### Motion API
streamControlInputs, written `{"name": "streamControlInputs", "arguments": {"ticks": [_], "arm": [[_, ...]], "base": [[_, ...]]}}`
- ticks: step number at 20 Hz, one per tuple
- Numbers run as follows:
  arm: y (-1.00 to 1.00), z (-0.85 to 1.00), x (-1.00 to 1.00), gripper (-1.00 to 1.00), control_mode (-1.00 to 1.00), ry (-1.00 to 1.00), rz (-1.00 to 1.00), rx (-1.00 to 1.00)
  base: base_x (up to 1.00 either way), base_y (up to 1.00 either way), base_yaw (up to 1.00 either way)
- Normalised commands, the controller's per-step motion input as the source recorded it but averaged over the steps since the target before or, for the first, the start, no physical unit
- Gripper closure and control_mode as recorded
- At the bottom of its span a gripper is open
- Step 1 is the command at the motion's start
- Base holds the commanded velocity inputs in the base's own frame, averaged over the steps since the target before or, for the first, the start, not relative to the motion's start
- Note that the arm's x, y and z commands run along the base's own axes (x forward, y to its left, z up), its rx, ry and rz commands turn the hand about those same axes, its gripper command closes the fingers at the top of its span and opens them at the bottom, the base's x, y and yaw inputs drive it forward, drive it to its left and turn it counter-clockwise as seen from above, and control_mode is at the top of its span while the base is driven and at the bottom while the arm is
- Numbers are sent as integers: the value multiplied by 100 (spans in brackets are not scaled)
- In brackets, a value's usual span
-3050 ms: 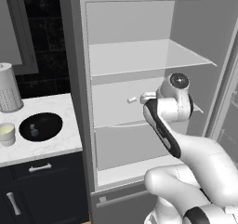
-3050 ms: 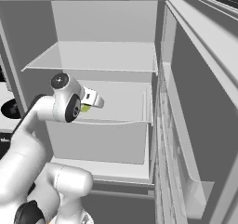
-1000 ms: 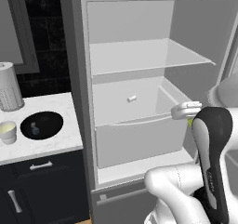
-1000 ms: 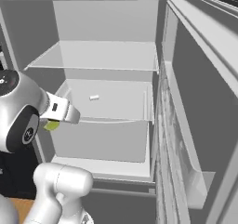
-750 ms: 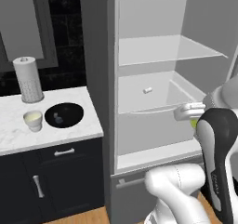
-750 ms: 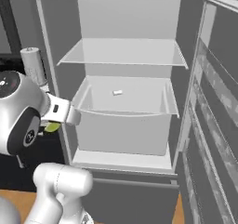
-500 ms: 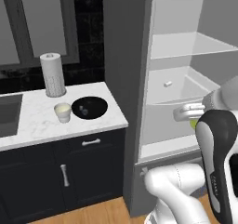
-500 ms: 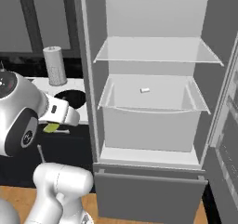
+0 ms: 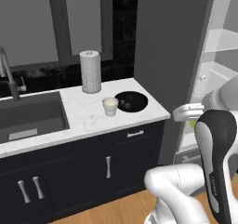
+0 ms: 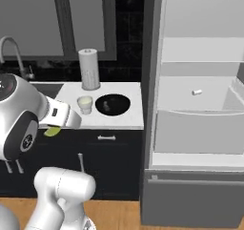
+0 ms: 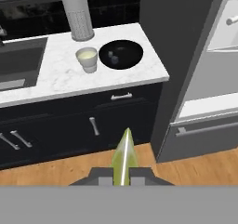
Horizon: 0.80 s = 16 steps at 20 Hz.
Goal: Grab a lemon wedge from the fridge and one ice cube from the ice bowl, and put them in the glass of lemonade.
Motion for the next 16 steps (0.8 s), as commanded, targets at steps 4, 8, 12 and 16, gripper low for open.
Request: {"name": "streamControlInputs", "arguments": {"ticks": [4, 8, 12, 16], "arm": [[0, 0, 0, 100, 100, 0, 0, 0], [0, 0, 0, 100, 100, 0, 0, 0], [0, 0, 0, 100, 100, 0, 0, 0], [0, 0, 0, 100, 100, 0, 0, 0]], "base": [[43, 83, -9], [64, 26, 0], [63, 0, 0], [56, 0, 0]]}}
